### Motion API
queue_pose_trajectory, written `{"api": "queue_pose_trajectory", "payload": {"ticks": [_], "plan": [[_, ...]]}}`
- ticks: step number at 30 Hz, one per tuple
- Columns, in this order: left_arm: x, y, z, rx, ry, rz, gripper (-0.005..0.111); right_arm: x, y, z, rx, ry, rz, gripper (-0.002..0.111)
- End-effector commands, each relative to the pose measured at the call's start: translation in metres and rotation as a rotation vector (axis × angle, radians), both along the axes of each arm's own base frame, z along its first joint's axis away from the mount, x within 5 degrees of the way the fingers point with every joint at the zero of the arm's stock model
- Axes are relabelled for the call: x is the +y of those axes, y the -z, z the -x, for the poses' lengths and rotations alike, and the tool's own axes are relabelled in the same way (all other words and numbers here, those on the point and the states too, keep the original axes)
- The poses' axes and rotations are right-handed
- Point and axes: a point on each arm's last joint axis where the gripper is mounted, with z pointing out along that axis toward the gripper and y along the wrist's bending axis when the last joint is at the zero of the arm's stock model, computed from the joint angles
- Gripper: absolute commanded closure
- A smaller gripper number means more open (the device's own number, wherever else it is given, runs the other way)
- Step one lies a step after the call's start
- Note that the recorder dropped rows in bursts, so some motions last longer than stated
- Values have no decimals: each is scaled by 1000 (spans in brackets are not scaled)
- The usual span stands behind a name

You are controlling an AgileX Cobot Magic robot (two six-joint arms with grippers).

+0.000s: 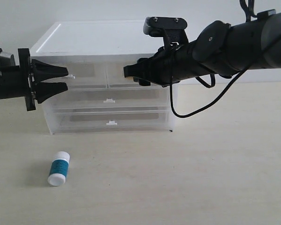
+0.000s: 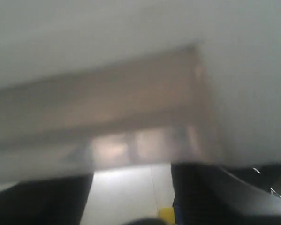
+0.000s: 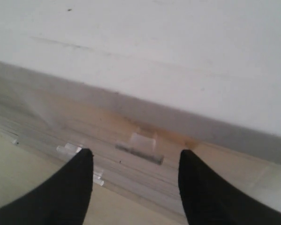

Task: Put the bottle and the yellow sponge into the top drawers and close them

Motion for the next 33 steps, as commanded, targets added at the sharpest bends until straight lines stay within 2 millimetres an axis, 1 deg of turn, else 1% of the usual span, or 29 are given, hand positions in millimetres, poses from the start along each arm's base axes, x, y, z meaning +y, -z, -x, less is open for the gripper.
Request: {"api": "queue_pose_trajectory", "payload": {"ticks": [1,7,8,12,14,19,23,24,25,27,28,33], "plan": [[2,4,-8,-1,-30,10,59,-6,-7,-8,-89,44,5,57],[3,0,-12,-10,-64,47,60,-6,-7,-8,-90,42,7,57],[3,0,-12,-10,-64,47,62,-6,-7,-8,-90,42,7,57],[4,-4,-15,-29,-63,44,78,-5,-7,-8,-86,38,9,57],[4,-7,-16,-44,-62,40,83,-5,-7,-8,-85,37,10,57],[4,-9,-18,-57,-62,38,84,-5,-7,-8,-85,37,10,57],[0,-9,-18,-70,-51,31,84,-5,-7,-8,-85,36,11,57],[-1,-9,-18,-74,-47,29,85,-5,-7,-8,-85,36,11,57],[-2,-9,-18,-86,-44,22,88,-5,-7,-8,-83,35,11,57],[-3,-9,-18,-98,-40,16,101,-5,-7,-7,-81,34,11,57],[-3,-9,-18,-101,-40,14,103,-5,-7,-7,-81,34,11,57],[-3,-10,-17,-89,-41,21,103,-6,-8,-8,-94,45,7,57]]}}
